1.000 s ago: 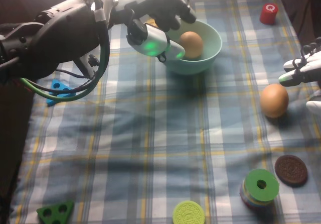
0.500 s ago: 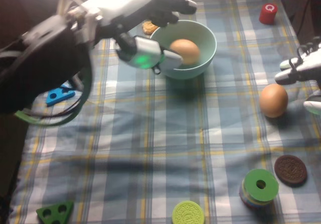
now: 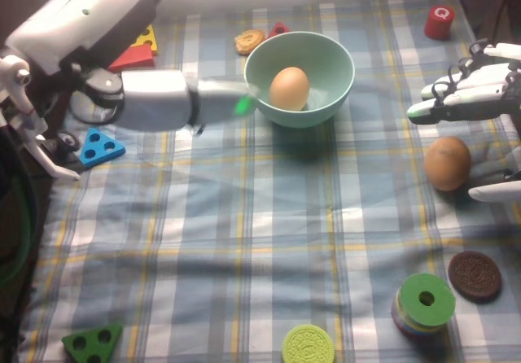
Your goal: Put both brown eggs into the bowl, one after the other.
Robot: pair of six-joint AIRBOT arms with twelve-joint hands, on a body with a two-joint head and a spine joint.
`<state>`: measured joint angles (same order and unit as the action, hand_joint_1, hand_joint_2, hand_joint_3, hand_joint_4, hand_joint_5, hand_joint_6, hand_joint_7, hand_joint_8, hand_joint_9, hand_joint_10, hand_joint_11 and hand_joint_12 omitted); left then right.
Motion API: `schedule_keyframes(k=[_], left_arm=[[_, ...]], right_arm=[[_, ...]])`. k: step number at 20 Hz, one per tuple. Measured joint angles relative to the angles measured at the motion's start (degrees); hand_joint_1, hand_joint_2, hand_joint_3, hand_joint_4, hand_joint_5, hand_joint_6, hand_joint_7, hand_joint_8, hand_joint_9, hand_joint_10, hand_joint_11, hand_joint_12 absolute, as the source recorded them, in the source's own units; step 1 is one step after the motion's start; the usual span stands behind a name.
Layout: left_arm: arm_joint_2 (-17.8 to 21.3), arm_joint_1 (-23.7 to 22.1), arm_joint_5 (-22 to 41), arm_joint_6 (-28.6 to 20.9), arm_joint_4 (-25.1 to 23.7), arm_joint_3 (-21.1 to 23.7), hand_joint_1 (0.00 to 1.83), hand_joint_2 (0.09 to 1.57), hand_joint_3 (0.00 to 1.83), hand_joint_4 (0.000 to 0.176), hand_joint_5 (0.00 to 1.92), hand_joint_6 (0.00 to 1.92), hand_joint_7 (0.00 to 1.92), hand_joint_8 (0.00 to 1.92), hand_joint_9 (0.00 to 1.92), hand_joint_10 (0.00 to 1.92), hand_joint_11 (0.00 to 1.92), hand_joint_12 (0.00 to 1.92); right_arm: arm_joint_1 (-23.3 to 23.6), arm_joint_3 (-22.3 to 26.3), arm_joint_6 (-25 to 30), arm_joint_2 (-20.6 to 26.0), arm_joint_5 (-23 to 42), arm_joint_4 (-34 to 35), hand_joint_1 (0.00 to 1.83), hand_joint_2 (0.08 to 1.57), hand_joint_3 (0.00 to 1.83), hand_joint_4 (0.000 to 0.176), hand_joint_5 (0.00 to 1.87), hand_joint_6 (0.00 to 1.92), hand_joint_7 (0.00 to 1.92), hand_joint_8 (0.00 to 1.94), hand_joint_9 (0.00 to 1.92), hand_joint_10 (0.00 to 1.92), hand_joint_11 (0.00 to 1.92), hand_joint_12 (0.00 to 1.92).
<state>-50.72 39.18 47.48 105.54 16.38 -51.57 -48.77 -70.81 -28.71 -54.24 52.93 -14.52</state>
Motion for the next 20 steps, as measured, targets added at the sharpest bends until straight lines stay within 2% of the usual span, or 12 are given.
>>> schedule_keyframes(k=[1, 2, 5, 7, 8, 9, 10, 11, 15, 16, 17, 20], left_arm=[[0.1, 0.3, 0.0, 0.0, 0.0, 0.0, 0.83, 0.85, 0.0, 0.149, 0.13, 0.0, 0.12, 0.0, 0.08, 0.0, 0.02, 0.01], [0.1, 0.3, -0.4, 0.0, 0.2, 0.0, 0.83, 0.86, 0.0, 0.11, 0.2, 0.02, 0.13, 0.0, 0.09, 0.01, 0.05, 0.03], [0.1, 0.3, -0.5, 0.0, -0.3, 0.0, 0.77, 0.88, 0.01, 0.111, 0.2, 0.01, 0.13, 0.0, 0.1, 0.01, 0.06, 0.03], [0.2, 0.3, -0.8, 0.0, -0.5, 0.0, 0.77, 0.88, 0.01, 0.114, 0.2, 0.01, 0.14, 0.01, 0.12, 0.01, 0.08, 0.04], [0.2, 0.3, -0.8, 0.0, -0.5, 0.0, 0.77, 0.88, 0.01, 0.129, 0.17, 0.0, 0.13, 0.0, 0.12, 0.01, 0.08, 0.05], [0.2, 0.3, -0.8, 0.0, -0.5, 0.0, 0.78, 0.88, 0.0, 0.111, 0.2, 0.01, 0.12, 0.0, 0.11, 0.01, 0.08, 0.05], [0.2, 0.3, -1.0, 0.0, -0.5, 0.0, 0.77, 0.89, 0.01, 0.104, 0.23, 0.02, 0.12, 0.0, 0.1, 0.0, 0.05, 0.04], [0.2, 0.3, -1.1, 0.0, -0.4, 0.0, 0.77, 0.89, 0.01, 0.104, 0.23, 0.02, 0.12, 0.0, 0.1, 0.0, 0.05, 0.04], [0.3, 0.3, -1.6, 0.0, 0.4, 0.0, 0.74, 0.91, 0.01, 0.112, 0.22, 0.01, 0.14, 0.01, 0.13, 0.01, 0.05, 0.04], [0.3, 0.3, -1.6, 0.0, 0.6, 0.0, 0.73, 0.91, 0.01, 0.126, 0.2, 0.0, 0.15, 0.01, 0.15, 0.01, 0.05, 0.04], [0.3, 0.3, -1.6, 0.0, 0.8, 0.0, 0.72, 0.92, 0.01, 0.134, 0.19, 0.01, 0.16, 0.01, 0.16, 0.01, 0.04, 0.04], [0.3, 0.3, -1.6, 0.0, 1.0, 0.0, 0.72, 0.93, 0.01, 0.123, 0.23, 0.02, 0.17, 0.01, 0.16, 0.01, 0.05, 0.05]], right_arm=[[0.3, -0.1, 0.1, 0.0, -1.1, -0.8, 0.86, 1.07, 0.0, 0.041, 0.45, 0.0, 0.5, 0.0, 0.52, 0.0, 0.18, 0.83], [0.9, -0.2, 0.1, -0.1, -2.5, -2.1, 0.95, 1.03, 0.0, 0.068, 0.46, 0.0, 0.55, 0.0, 0.59, 0.01, 0.28, 0.81], [2.2, -1.1, 0.1, -1.4, -4.5, -3.2, 0.96, 1.03, 0.0, 0.091, 0.47, 0.0, 0.52, 0.0, 0.54, 0.0, 0.26, 0.74], [2.8, -1.6, 0.2, -2.1, -6.3, -4.4, 1.0, 1.02, 0.0, 0.08, 0.5, 0.0, 0.57, 0.01, 0.6, 0.01, 0.32, 0.73], [2.9, -2.1, 0.2, -2.7, -7.0, -4.6, 0.95, 1.03, 0.01, 0.11, 0.49, 0.0, 0.58, 0.0, 0.62, 0.01, 0.35, 0.74], [2.9, -2.4, 0.2, -3.1, -7.6, -4.5, 0.93, 1.03, 0.01, 0.117, 0.51, 0.01, 0.6, 0.01, 0.64, 0.02, 0.37, 0.75], [3.0, -3.0, 0.3, -3.8, -8.4, -4.3, 0.84, 1.08, 0.0, 0.083, 0.56, 0.01, 0.66, 0.01, 0.69, 0.02, 0.41, 0.75], [3.3, -3.2, 0.4, -4.0, -8.7, -4.2, 0.84, 1.08, 0.0, 0.083, 0.56, 0.01, 0.66, 0.01, 0.69, 0.02, 0.41, 0.75], [4.3, -3.7, 0.2, -4.6, -8.8, -4.5, 0.99, 1.07, 0.0, 0.0, 0.79, 0.01, 0.9, 0.01, 0.91, 0.02, 0.51, 1.0], [4.6, -3.8, 0.2, -4.6, -8.7, -4.5, 1.07, 1.08, 0.01, 0.008, 0.99, 0.71, 1.0, 0.01, 1.0, 0.03, 0.59, 0.95], [4.8, -3.8, 0.2, -4.7, -8.5, -4.3, 1.22, 1.14, 0.0, 0.0, 0.94, 0.87, 0.96, 1.16, 1.09, 0.06, 0.65, 1.04], [5.4, -3.8, -0.6, -4.7, -8.4, -4.5, 1.23, 1.16, 0.0, 0.0, 0.9, 0.9, 0.92, 1.29, 1.14, 0.1, 0.69, 1.19]])
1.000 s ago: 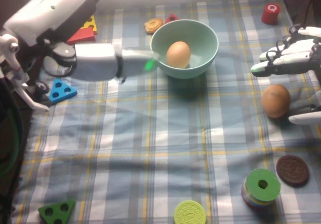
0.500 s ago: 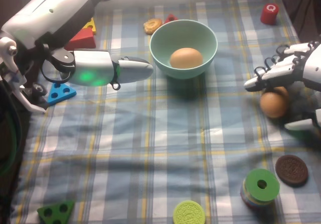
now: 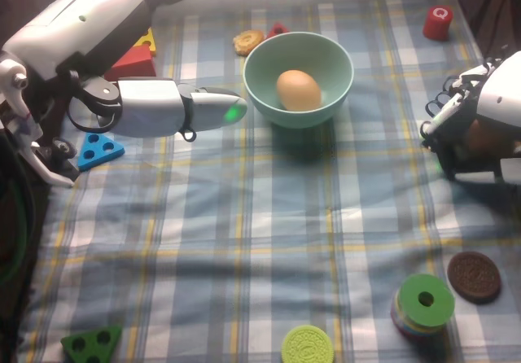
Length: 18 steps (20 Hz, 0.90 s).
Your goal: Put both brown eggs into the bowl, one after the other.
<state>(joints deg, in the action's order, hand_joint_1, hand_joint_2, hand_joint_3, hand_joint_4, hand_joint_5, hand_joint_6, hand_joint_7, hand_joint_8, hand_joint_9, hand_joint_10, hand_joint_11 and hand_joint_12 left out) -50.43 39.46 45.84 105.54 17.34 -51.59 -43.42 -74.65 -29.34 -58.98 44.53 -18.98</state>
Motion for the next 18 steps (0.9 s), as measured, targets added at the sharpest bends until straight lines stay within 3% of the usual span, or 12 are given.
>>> schedule_keyframes(k=[1, 4, 6, 7, 8, 9, 11, 12, 13, 14, 17, 18], left_arm=[[0.0, 0.0, 0.0, 0.0, 0.1, 0.0, 0.71, 0.93, 0.01, 0.12, 0.22, 0.01, 0.17, 0.01, 0.15, 0.01, 0.04, 0.05], [0.0, 0.0, 0.0, 0.0, 0.0, 0.0, 0.7, 0.94, 0.01, 0.117, 0.22, 0.0, 0.16, 0.0, 0.14, 0.0, 0.01, 0.04], [0.0, 0.0, 0.0, 0.0, 0.0, 0.0, 0.7, 0.94, 0.01, 0.122, 0.22, 0.0, 0.16, 0.0, 0.14, 0.0, 0.01, 0.05], [0.0, 0.0, 0.0, 0.0, 0.0, 0.0, 0.73, 0.93, 0.0, 0.13, 0.21, 0.0, 0.16, 0.01, 0.15, 0.01, 0.02, 0.05], [0.0, 0.0, -0.1, 0.0, 0.1, 0.0, 0.7, 0.93, 0.0, 0.137, 0.2, 0.0, 0.15, 0.0, 0.13, 0.0, 0.02, 0.05], [0.0, 0.0, 0.0, 0.0, 0.1, 0.0, 0.68, 0.94, 0.0, 0.13, 0.21, 0.0, 0.14, 0.0, 0.13, 0.0, 0.01, 0.05], [0.0, 0.0, -0.1, 0.0, 0.0, 0.0, 0.71, 0.93, 0.0, 0.121, 0.25, 0.01, 0.16, 0.01, 0.15, 0.01, 0.03, 0.06], [0.0, 0.1, 0.0, 0.0, 0.0, 0.0, 0.73, 0.92, 0.0, 0.134, 0.24, 0.01, 0.16, 0.0, 0.15, 0.01, 0.03, 0.07], [0.0, 0.1, -0.1, 0.0, 0.0, 0.0, 0.73, 0.92, 0.0, 0.134, 0.24, 0.01, 0.16, 0.0, 0.15, 0.01, 0.03, 0.07], [0.0, 0.1, -0.2, 0.0, 0.0, 0.0, 0.74, 0.92, 0.0, 0.137, 0.24, 0.01, 0.16, 0.01, 0.15, 0.01, 0.03, 0.07], [0.0, 0.1, -0.2, 0.0, 0.1, 0.0, 0.75, 0.91, 0.0, 0.136, 0.28, 0.02, 0.18, 0.01, 0.16, 0.01, 0.05, 0.08], [0.0, 0.3, -0.1, 0.0, 0.1, 0.0, 0.77, 0.9, 0.0, 0.141, 0.29, 0.02, 0.19, 0.01, 0.16, 0.01, 0.05, 0.09]], right_arm=[[0.1, 0.0, 0.0, 0.0, -0.1, -0.1, 1.23, 1.16, 0.0, 0.0, 0.89, 0.9, 0.92, 1.3, 1.14, 0.12, 0.69, 1.24], [0.3, 0.0, -0.2, -0.1, 0.0, 0.1, 1.24, 1.16, 0.0, 0.0, 0.89, 0.88, 0.93, 1.3, 0.95, 0.73, 0.76, 1.26], [0.3, -0.2, -0.3, -0.3, -0.1, 0.0, 1.24, 1.16, 0.0, 0.0, 0.87, 0.92, 0.94, 1.28, 0.95, 0.76, 0.8, 1.26], [0.3, -0.2, -0.4, -0.3, -0.4, -0.3, 1.07, 1.15, 0.0, 0.028, 0.91, 1.05, 0.89, 0.74, 0.92, 0.76, 0.78, 1.24], [0.3, -0.2, -0.3, -0.3, -0.5, -0.3, 0.97, 1.07, 0.0, 0.0, 0.79, 0.37, 0.88, 0.42, 0.86, 0.62, 0.65, 1.09], [0.3, -0.3, -0.3, -0.3, -0.5, -0.3, 0.94, 1.03, 0.0, 0.0, 0.79, 0.09, 0.88, 0.2, 0.83, 0.44, 0.6, 0.95], [0.6, -0.3, -0.4, -0.3, -0.8, -0.3, 0.85, 0.96, 0.0, 0.008, 0.58, 0.0, 0.63, 0.01, 0.68, 0.06, 0.48, 0.6], [1.0, -0.3, -0.4, -0.3, -1.6, -0.6, 0.81, 0.91, 0.0, 0.007, 0.45, 0.0, 0.48, 0.0, 0.52, 0.0, 0.35, 0.39], [1.1, -0.3, -0.4, -0.3, -1.7, -0.5, 0.81, 0.91, 0.0, 0.007, 0.45, 0.0, 0.48, 0.0, 0.52, 0.0, 0.35, 0.39], [1.1, -0.3, -0.4, -0.2, -1.4, 0.3, 0.73, 0.89, 0.0, 0.048, 0.39, 0.0, 0.44, 0.0, 0.46, 0.0, 0.33, 0.26], [1.1, -0.3, -0.8, 1.0, -0.5, 3.0, 0.84, 0.88, 0.01, 0.069, 0.32, 0.0, 0.35, 0.0, 0.34, 0.0, 0.27, 0.13], [1.1, -0.3, -1.0, 1.2, -0.4, 3.6, 0.84, 0.89, 0.01, 0.054, 0.32, 0.0, 0.35, 0.0, 0.32, 0.0, 0.24, 0.11]])
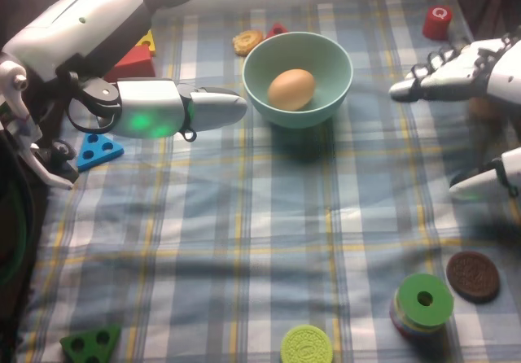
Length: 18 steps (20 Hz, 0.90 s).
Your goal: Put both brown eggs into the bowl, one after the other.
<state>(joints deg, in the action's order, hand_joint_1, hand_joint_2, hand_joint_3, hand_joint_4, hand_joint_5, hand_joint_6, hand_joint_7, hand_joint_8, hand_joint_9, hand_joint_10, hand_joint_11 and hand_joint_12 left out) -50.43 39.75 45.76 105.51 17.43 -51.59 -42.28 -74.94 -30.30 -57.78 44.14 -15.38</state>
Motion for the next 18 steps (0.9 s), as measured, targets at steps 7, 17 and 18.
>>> schedule_keyframes(k=[7, 17, 18], left_arm=[[0.0, 0.4, -0.3, 0.0, 0.2, 0.0, 0.8, 0.89, 0.0, 0.146, 0.27, 0.01, 0.2, 0.01, 0.17, 0.0, 0.02, 0.09], [0.0, 0.6, -0.3, 0.0, 0.6, 0.1, 0.76, 0.9, 0.0, 0.138, 0.29, 0.01, 0.2, 0.0, 0.18, 0.0, 0.02, 0.14], [0.0, 0.6, -0.3, 0.0, 0.6, 0.1, 0.76, 0.9, 0.0, 0.137, 0.28, 0.01, 0.2, 0.0, 0.18, 0.0, 0.02, 0.14]], right_arm=[[0.0, 0.6, -1.2, 1.1, 0.6, 2.3, 0.87, 0.81, 0.0, 0.039, 0.35, 0.0, 0.4, 0.0, 0.42, 0.0, 0.32, 0.31], [-0.8, 2.1, -4.4, 3.9, 2.8, 8.0, 0.95, 0.84, 0.0, 0.081, 0.25, 0.0, 0.31, 0.0, 0.39, 0.0, 0.07, 0.84], [-1.1, 2.1, -4.5, 4.1, 3.2, 8.8, 0.94, 0.85, 0.0, 0.096, 0.24, 0.0, 0.3, 0.0, 0.36, 0.0, 0.06, 0.82]])
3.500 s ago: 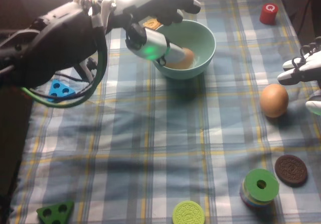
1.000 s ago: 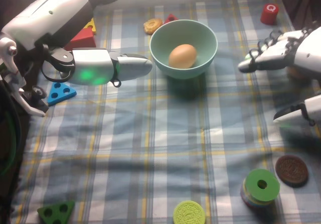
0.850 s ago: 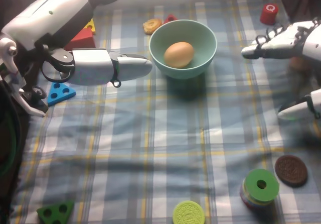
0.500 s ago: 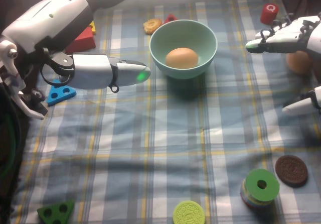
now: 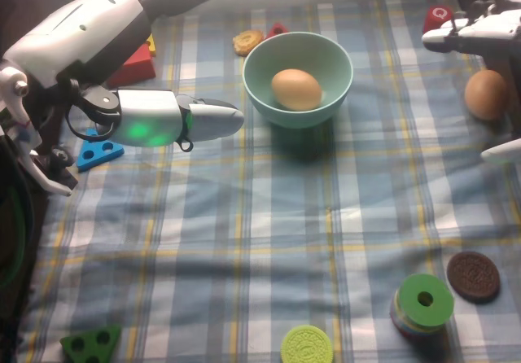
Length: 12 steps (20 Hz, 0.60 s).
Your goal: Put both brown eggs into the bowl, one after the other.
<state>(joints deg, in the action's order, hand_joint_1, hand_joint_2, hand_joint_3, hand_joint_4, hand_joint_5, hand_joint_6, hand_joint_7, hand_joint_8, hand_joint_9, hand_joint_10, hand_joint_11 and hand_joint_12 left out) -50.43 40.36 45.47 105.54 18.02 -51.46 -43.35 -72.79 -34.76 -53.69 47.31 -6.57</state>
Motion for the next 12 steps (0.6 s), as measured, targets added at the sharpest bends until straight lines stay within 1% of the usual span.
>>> schedule_keyframes(k=[1, 2, 3, 4, 5, 6, 7, 8, 9, 10, 11, 12], left_arm=[[0.0, 0.0, 0.0, 0.0, 0.0, 0.0, 0.78, 0.9, 0.0, 0.128, 0.3, 0.0, 0.21, 0.0, 0.19, 0.0, 0.0, 0.22], [0.0, 0.0, 0.0, 0.0, -0.1, 0.0, 0.78, 0.9, 0.0, 0.121, 0.31, 0.0, 0.21, 0.0, 0.18, 0.0, 0.0, 0.23], [0.0, 0.0, 0.0, 0.0, 0.0, 0.0, 0.77, 0.9, 0.0, 0.124, 0.32, 0.0, 0.21, 0.0, 0.18, 0.0, 0.0, 0.24], [0.0, 0.0, 0.0, 0.0, 0.0, 0.0, 0.78, 0.89, 0.0, 0.119, 0.33, 0.0, 0.23, 0.0, 0.2, 0.0, 0.0, 0.29], [0.0, 0.0, 0.0, 0.0, 0.0, 0.0, 0.76, 0.89, 0.0, 0.12, 0.34, 0.0, 0.24, 0.0, 0.22, 0.0, 0.0, 0.33], [0.0, 0.2, 0.0, 0.0, -0.1, 0.0, 0.76, 0.9, 0.0, 0.129, 0.33, 0.0, 0.24, 0.0, 0.21, 0.0, 0.0, 0.29], [0.0, 0.2, 0.0, 0.0, 0.0, 0.1, 0.78, 0.89, 0.0, 0.128, 0.33, 0.0, 0.23, 0.0, 0.21, 0.0, 0.0, 0.31], [0.0, 0.2, -0.1, 0.0, 0.1, 0.1, 0.77, 0.9, 0.0, 0.121, 0.34, 0.0, 0.24, 0.0, 0.21, 0.0, 0.0, 0.27], [0.0, 0.2, 0.0, 0.0, 0.0, 0.1, 0.77, 0.91, 0.0, 0.115, 0.35, 0.0, 0.24, 0.0, 0.21, 0.0, 0.0, 0.27], [0.0, 0.2, 0.0, 0.0, 0.0, 0.1, 0.75, 0.91, 0.01, 0.116, 0.35, 0.0, 0.24, 0.0, 0.21, 0.0, 0.0, 0.27], [0.0, 0.2, 0.0, 0.0, 0.0, 0.1, 0.74, 0.92, 0.0, 0.109, 0.36, 0.0, 0.23, 0.0, 0.21, 0.0, 0.0, 0.23], [0.0, 0.2, 0.0, 0.0, 0.0, 0.1, 0.74, 0.92, 0.0, 0.107, 0.36, 0.0, 0.24, 0.0, 0.22, 0.0, 0.0, 0.22]], right_arm=[[-0.4, 0.0, 0.0, 0.1, 0.4, 0.9, 0.91, 0.87, 0.01, 0.096, 0.23, 0.0, 0.28, 0.0, 0.35, 0.0, 0.05, 0.81], [-0.8, 0.0, 0.0, 0.3, 0.5, 1.3, 0.88, 0.87, 0.01, 0.089, 0.24, 0.0, 0.29, 0.0, 0.35, 0.0, 0.06, 0.82], [-1.1, 0.0, 0.0, 0.6, 0.6, 1.3, 0.85, 0.87, 0.01, 0.087, 0.24, 0.0, 0.28, 0.0, 0.35, 0.0, 0.06, 0.82], [-1.2, 0.0, 0.0, 0.7, 0.7, 1.7, 0.86, 0.87, 0.01, 0.094, 0.24, 0.0, 0.32, 0.01, 0.37, 0.01, 0.06, 0.82], [-1.3, 0.0, 0.0, 0.7, 0.7, 2.2, 0.83, 0.87, 0.01, 0.108, 0.23, 0.0, 0.35, 0.02, 0.38, 0.01, 0.07, 0.83], [-1.9, 0.0, 0.0, 0.8, 1.2, 2.7, 0.81, 0.86, 0.0, 0.112, 0.24, 0.0, 0.37, 0.01, 0.4, 0.01, 0.09, 0.81], [-2.0, -0.1, 0.0, 0.8, 1.0, 2.5, 0.78, 0.86, 0.0, 0.113, 0.25, 0.0, 0.37, 0.0, 0.39, 0.0, 0.07, 0.8], [-2.0, -0.3, -0.1, 0.8, 0.2, 2.3, 0.79, 0.89, 0.01, 0.1, 0.25, 0.0, 0.37, 0.0, 0.39, 0.0, 0.08, 0.8], [-2.0, -0.5, -1.0, 0.8, -0.3, 2.3, 0.82, 0.91, 0.0, 0.098, 0.26, 0.0, 0.37, 0.0, 0.41, 0.0, 0.08, 0.85], [-1.9, -0.8, -1.9, 0.8, -1.1, 2.4, 0.85, 0.91, 0.0, 0.1, 0.26, 0.0, 0.38, 0.0, 0.42, 0.0, 0.09, 0.87], [-1.9, -1.1, -2.9, 0.8, -2.2, 2.5, 0.86, 0.9, 0.0, 0.099, 0.26, 0.0, 0.39, 0.01, 0.44, 0.01, 0.12, 0.88], [-1.9, -1.2, -3.3, 0.8, -3.0, 2.6, 0.88, 0.89, 0.0, 0.095, 0.27, 0.0, 0.41, 0.0, 0.45, 0.01, 0.11, 0.93]])
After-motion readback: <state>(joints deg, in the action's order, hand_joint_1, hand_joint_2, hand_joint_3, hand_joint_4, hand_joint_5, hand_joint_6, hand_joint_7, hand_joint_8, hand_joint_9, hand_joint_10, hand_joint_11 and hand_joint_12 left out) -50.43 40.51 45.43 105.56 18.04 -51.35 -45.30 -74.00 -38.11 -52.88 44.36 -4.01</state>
